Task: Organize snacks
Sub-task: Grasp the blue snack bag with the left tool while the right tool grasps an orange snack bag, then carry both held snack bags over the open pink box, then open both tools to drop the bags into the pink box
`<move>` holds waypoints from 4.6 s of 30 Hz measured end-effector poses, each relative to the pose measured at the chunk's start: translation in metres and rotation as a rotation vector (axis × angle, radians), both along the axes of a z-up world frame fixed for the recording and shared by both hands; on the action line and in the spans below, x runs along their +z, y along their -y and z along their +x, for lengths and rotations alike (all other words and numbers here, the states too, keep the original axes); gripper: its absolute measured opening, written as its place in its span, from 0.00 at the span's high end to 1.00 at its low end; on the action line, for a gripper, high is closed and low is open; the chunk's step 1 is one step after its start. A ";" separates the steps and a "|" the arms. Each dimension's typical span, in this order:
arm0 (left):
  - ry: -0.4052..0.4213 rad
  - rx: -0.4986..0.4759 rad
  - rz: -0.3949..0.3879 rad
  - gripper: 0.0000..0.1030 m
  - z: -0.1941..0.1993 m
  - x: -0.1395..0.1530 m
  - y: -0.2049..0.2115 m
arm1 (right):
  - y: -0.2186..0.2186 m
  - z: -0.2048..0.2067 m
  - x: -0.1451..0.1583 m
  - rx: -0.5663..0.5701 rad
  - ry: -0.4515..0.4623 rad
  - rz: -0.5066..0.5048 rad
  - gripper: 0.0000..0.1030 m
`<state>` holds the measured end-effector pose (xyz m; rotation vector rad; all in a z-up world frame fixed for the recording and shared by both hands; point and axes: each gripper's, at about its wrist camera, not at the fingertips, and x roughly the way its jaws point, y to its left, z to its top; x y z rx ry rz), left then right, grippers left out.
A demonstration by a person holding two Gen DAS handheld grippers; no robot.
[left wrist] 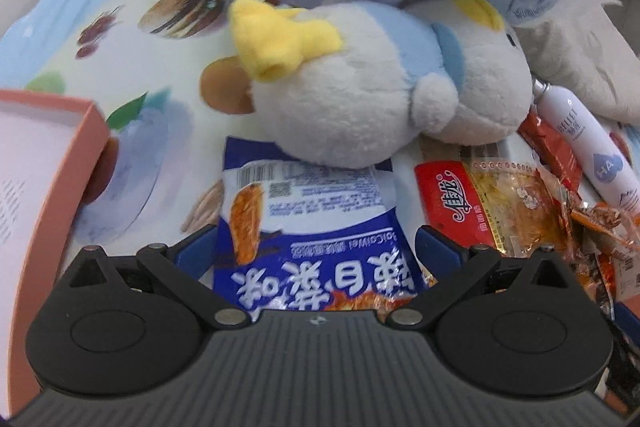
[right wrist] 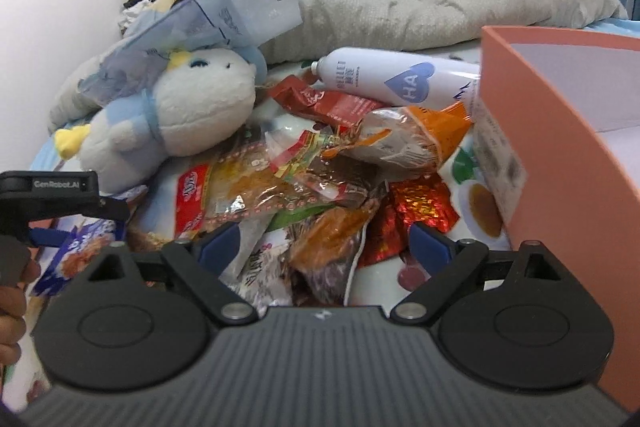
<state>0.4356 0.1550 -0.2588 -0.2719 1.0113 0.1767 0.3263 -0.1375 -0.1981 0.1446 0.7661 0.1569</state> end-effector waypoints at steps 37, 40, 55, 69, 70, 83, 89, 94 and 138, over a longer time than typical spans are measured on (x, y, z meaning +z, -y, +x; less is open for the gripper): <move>0.097 -0.085 0.137 0.45 -0.086 0.060 0.052 | 0.025 -0.074 0.023 0.100 -0.080 0.030 0.51; 0.111 -0.066 0.106 0.45 -0.106 0.071 0.056 | 0.030 -0.086 0.031 0.114 -0.075 0.023 0.51; 0.088 -0.078 0.005 0.45 -0.187 0.074 0.114 | 0.054 -0.130 0.060 0.164 -0.005 -0.014 0.51; 0.106 -0.020 -0.006 0.44 -0.189 0.091 0.121 | 0.065 -0.139 0.080 0.173 0.043 -0.025 0.51; 0.115 -0.010 -0.014 0.44 -0.189 0.095 0.119 | 0.066 -0.139 0.083 0.174 0.051 -0.028 0.51; 0.226 -0.101 -0.029 0.44 -0.173 0.167 0.151 | 0.092 -0.122 0.141 0.171 0.165 -0.021 0.51; 0.298 -0.156 -0.025 0.44 -0.165 0.199 0.175 | 0.111 -0.118 0.170 0.151 0.234 -0.029 0.51; 0.318 -0.179 -0.071 0.44 -0.156 0.214 0.192 | 0.133 -0.115 0.187 0.123 0.269 -0.029 0.51; 0.082 -0.521 -0.067 0.16 -0.052 0.138 0.402 | 0.277 -0.058 0.086 -0.055 -0.007 -0.152 0.19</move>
